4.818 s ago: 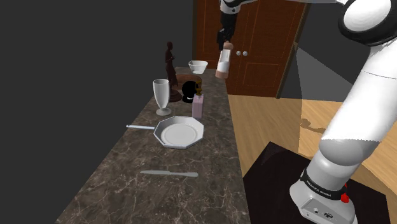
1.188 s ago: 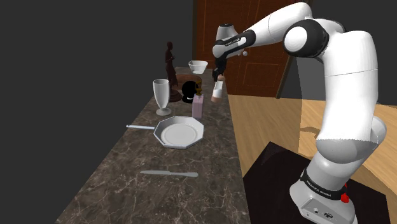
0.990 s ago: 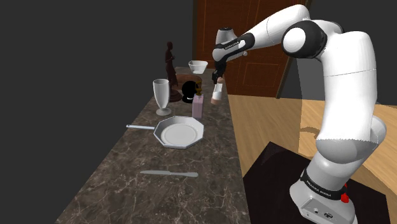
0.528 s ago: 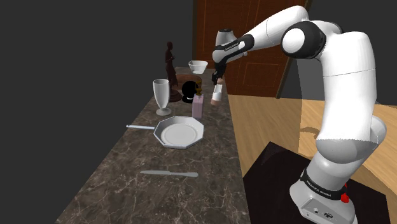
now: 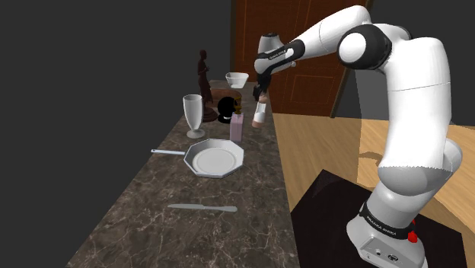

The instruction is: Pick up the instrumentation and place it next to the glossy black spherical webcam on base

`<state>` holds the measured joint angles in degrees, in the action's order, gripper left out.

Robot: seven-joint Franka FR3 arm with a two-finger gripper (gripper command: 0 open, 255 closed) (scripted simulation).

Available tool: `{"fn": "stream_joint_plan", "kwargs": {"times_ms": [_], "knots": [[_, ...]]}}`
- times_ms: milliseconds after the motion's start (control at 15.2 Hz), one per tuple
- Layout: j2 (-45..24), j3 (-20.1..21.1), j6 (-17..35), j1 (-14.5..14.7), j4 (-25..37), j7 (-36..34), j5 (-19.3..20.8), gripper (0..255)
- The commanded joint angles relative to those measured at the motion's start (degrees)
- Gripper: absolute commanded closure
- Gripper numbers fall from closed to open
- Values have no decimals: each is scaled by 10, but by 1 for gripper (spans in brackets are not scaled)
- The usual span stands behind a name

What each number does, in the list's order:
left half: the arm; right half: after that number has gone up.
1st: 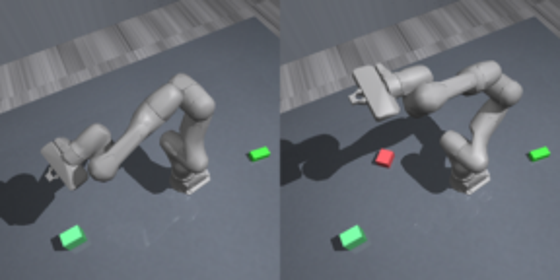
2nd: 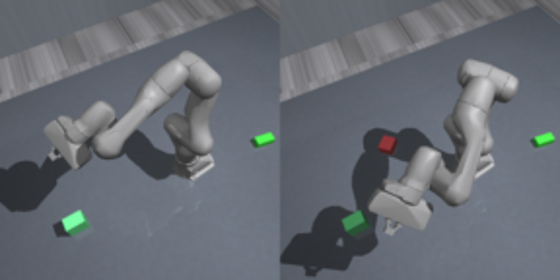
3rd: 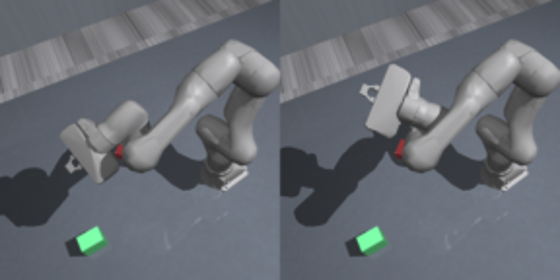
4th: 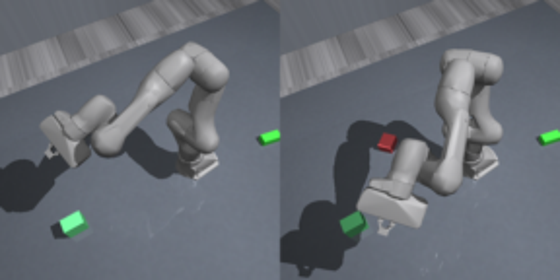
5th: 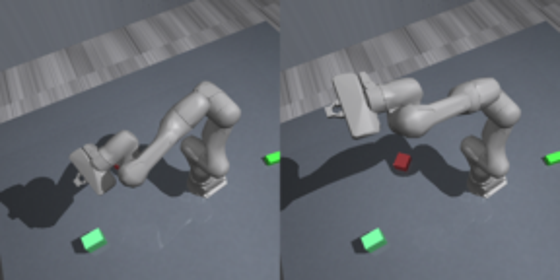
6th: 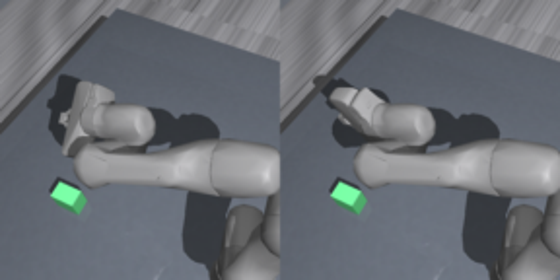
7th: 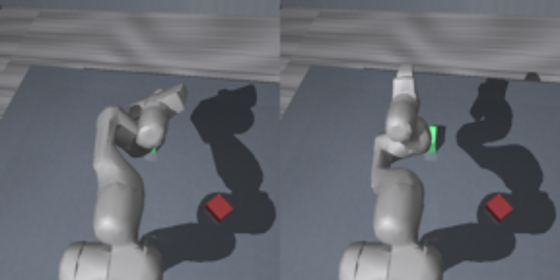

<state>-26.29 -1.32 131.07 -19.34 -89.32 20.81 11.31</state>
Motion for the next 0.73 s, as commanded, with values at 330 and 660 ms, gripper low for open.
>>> {"fn": "stream_joint_plan", "kwargs": {"times_ms": [330, 660], "knots": [[39, 3, -41, 5, 1, 0, -2, 0], [39, 3, -41, 5, 1, 0, -2, 0]]}}
